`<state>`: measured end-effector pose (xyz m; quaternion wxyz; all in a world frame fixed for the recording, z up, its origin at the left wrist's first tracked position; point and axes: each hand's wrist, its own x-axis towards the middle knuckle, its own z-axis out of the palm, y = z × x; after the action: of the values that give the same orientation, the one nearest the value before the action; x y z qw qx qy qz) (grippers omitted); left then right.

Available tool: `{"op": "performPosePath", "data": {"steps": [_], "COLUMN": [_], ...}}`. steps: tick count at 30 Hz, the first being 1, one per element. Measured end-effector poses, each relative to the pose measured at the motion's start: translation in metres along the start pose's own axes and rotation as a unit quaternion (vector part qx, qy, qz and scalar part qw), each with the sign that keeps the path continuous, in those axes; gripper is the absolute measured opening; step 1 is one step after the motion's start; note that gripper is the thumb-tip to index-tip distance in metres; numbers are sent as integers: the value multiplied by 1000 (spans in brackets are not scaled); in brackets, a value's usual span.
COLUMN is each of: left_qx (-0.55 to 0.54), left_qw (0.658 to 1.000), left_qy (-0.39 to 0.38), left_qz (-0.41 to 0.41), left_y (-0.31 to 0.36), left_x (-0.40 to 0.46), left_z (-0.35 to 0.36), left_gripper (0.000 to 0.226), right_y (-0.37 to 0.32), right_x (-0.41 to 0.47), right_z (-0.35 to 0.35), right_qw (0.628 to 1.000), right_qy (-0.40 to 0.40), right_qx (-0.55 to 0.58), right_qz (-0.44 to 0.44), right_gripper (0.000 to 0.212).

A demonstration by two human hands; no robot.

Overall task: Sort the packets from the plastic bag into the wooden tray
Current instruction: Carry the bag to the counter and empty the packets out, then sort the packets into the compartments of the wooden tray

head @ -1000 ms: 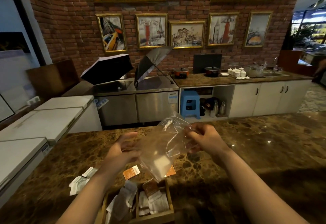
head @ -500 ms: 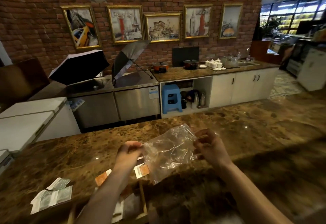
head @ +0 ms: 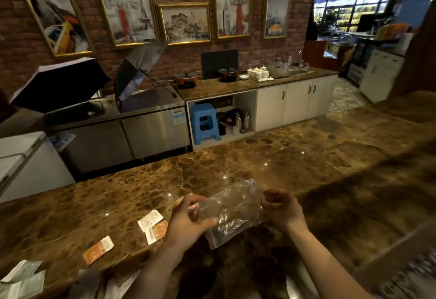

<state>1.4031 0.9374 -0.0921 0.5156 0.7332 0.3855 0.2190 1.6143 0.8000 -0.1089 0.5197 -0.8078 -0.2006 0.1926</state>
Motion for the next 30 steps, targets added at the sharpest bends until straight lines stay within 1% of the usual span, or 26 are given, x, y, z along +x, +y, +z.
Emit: {"op": "performPosePath", "data": {"steps": [3,4,6,9,12,15,18,21,25,28,30], "left_qx": [66,93,163,256,321,361,403,417,440,431,416], "left_qw": [997,995,986,964,939,919,897,888,874,879,890], "left_qy": [-30,-39,-44,-70,-105,-134,-160,-180,-186,-182,-162], "left_qz": [8,3,-3,31,72,82,85,74,86,86,90], "left_y": [-15,-19,-28,-38,-42,-47,-59,-73,-82,-80,-76], "left_x": [7,7,6,4,0,1,2,2,4,4,3], "left_z": [14,19,28,36,41,46,45,40,38,32,22], "left_gripper": [51,50,51,66,68,70,74,75,75,76,76], "right_y": [10,14,21,35,44,51,64,73,74,73,68], "right_x": [-1,-1,-5,-10,-11,-10,-10,-10,-10,-10,-10], "right_z": [3,4,8,13,20,28,32,33,34,33,34], "right_qw": [998,997,988,958,918,894,881,867,861,862,867], "right_qy": [-22,-24,-23,-48,-89,-153,-190,-187,-176,-164,-144], "right_qx": [-58,-75,-144,-270,-357,-383,-406,-438,-450,-454,-454], "right_qz": [-3,-12,-46,-88,-149,-174,-153,-147,-159,-154,-148], "right_gripper": [38,42,46,57,67,66,66,67,67,66,64]}}
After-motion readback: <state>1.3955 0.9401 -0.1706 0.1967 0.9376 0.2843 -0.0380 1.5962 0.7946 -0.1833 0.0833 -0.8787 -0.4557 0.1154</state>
